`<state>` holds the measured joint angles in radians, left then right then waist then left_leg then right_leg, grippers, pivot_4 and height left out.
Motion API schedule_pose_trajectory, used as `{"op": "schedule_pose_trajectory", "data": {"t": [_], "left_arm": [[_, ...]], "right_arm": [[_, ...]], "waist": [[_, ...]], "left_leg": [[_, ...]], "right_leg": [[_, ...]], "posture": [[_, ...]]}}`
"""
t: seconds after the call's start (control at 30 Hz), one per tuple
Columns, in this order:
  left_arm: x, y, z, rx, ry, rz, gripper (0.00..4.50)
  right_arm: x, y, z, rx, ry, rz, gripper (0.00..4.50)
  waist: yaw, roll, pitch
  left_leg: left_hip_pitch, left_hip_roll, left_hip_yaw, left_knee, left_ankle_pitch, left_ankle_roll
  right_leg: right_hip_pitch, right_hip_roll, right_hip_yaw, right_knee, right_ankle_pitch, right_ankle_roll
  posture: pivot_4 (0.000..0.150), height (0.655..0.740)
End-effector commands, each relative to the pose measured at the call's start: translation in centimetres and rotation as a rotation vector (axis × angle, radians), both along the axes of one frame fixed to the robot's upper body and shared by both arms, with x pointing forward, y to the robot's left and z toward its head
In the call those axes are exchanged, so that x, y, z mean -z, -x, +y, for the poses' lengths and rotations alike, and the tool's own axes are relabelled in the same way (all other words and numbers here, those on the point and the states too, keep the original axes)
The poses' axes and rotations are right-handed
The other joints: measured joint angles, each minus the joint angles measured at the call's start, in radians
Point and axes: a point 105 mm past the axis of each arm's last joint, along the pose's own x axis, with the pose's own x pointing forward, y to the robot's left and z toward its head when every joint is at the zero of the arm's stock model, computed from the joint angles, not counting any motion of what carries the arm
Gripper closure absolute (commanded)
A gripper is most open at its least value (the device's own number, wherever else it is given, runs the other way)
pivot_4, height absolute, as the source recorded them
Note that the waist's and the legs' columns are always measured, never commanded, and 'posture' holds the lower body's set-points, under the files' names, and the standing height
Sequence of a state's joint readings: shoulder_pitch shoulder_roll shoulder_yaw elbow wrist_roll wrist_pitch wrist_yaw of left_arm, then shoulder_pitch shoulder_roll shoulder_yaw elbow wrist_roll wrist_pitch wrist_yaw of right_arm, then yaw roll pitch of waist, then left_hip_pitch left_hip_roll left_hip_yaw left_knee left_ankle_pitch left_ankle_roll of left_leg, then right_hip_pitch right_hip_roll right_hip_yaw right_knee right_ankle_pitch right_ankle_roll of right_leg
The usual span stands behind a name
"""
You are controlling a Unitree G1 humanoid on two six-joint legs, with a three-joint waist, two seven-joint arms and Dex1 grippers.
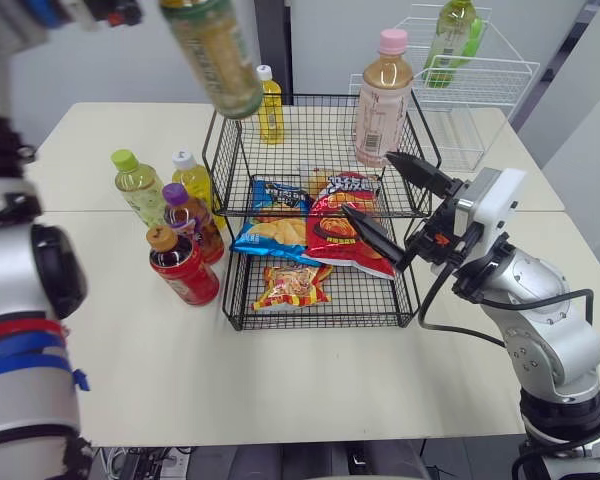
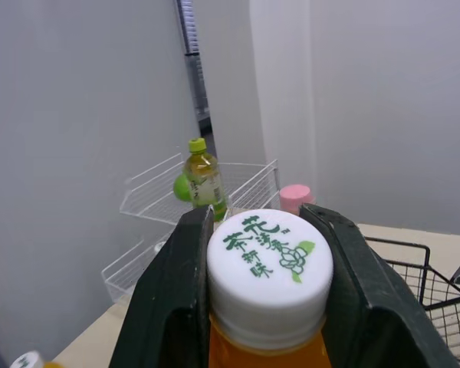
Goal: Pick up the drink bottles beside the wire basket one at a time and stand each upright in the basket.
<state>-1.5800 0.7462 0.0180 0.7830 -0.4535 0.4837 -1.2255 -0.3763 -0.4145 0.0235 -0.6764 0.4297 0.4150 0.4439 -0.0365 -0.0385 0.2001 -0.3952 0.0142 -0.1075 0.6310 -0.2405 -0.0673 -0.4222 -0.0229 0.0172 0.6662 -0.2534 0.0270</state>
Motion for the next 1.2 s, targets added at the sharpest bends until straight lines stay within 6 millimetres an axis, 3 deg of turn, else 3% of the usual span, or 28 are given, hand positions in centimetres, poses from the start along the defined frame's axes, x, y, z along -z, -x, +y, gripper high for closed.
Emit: {"op": "schedule_pose_trajectory", "data": {"t": [0.03, 0.17, 0.3, 0.5, 0.67, 0.9, 1.0, 1.2], "left_arm": [[-1.3, -0.7, -2.8, 0.028, 0.015, -0.060, 3.14], [0.7, -2.1, -6.3, 0.083, -0.021, -0.020, 3.14], [2.0, -3.0, -8.3, 0.081, -0.046, 0.000, 3.14], [3.7, -4.2, -9.7, 0.059, -0.066, 0.052, 3.14], [3.6, -4.4, -10.1, 0.049, -0.033, 0.039, 3.14], [2.9, -4.3, -9.6, 0.050, 0.005, 0.041, 1.15], [2.3, -4.1, -8.5, 0.042, 0.028, 0.042, 0.17], [1.1, -3.0, -4.7, 0.016, 0.068, 0.003, 0.04]], "right_arm": [[-1.3, 0.6, -0.2, 0.070, -0.023, -0.060, 0.00], [-1.2, 0.5, -0.3, 0.117, -0.023, -0.058, 0.00], [-1.0, 0.7, -0.6, 0.150, -0.023, -0.058, 0.00], [-0.8, 1.2, -1.0, 0.187, -0.024, -0.055, 0.00], [-0.5, 1.4, -1.2, 0.197, -0.023, -0.047, 0.00], [-0.1, 1.5, -1.4, 0.191, -0.019, -0.037, 0.00], [0.0, 1.5, -1.3, 0.174, -0.018, -0.031, 0.00], [0.3, 1.5, -0.8, 0.123, -0.002, -0.022, 0.00]], "waist": [[0.002, 0.000, 0.000], [0.001, 0.000, 0.000], [-0.003, 0.000, 0.000], [-0.006, 0.000, 0.000], [-0.005, 0.000, 0.000], [-0.005, 0.000, 0.000], [-0.006, 0.000, 0.000], [-0.020, 0.000, 0.000]], "left_leg": [[-0.001, 0.000, 0.000, 0.000, 0.000, 0.000], [-0.002, -0.001, 0.000, 0.000, 0.000, 0.000], [-0.004, -0.001, 0.000, 0.000, 0.000, 0.000], [-0.004, -0.001, 0.000, 0.000, 0.000, 0.000], [-0.003, -0.001, 0.000, 0.001, 0.000, 0.000], [-0.002, -0.001, 0.000, 0.004, 0.000, 0.000], [-0.002, -0.001, -0.001, 0.006, 0.000, 0.000], [-0.001, -0.001, -0.001, 0.012, 0.000, 0.000]], "right_leg": [[0.000, 0.000, 0.000, 0.000, 0.001, -0.002], [-0.001, -0.001, -0.001, -0.001, 0.001, -0.002], [-0.002, -0.001, -0.001, -0.001, 0.001, -0.002], [-0.002, -0.001, -0.001, 0.001, 0.001, -0.002], [-0.001, -0.001, -0.001, 0.001, 0.001, -0.002], [-0.001, -0.001, -0.001, 0.006, 0.001, -0.001], [-0.001, -0.001, 0.000, 0.008, 0.001, -0.001], [-0.001, 0.000, 0.000, 0.014, -0.002, 0.003]], "posture": [[0.150, 0.7400], [0.150, 0.7400], [0.150, 0.7400], [0.150, 0.7400], [0.150, 0.7400], [0.150, 0.7400], [0.150, 0.7400], [0.150, 0.7400]]}}
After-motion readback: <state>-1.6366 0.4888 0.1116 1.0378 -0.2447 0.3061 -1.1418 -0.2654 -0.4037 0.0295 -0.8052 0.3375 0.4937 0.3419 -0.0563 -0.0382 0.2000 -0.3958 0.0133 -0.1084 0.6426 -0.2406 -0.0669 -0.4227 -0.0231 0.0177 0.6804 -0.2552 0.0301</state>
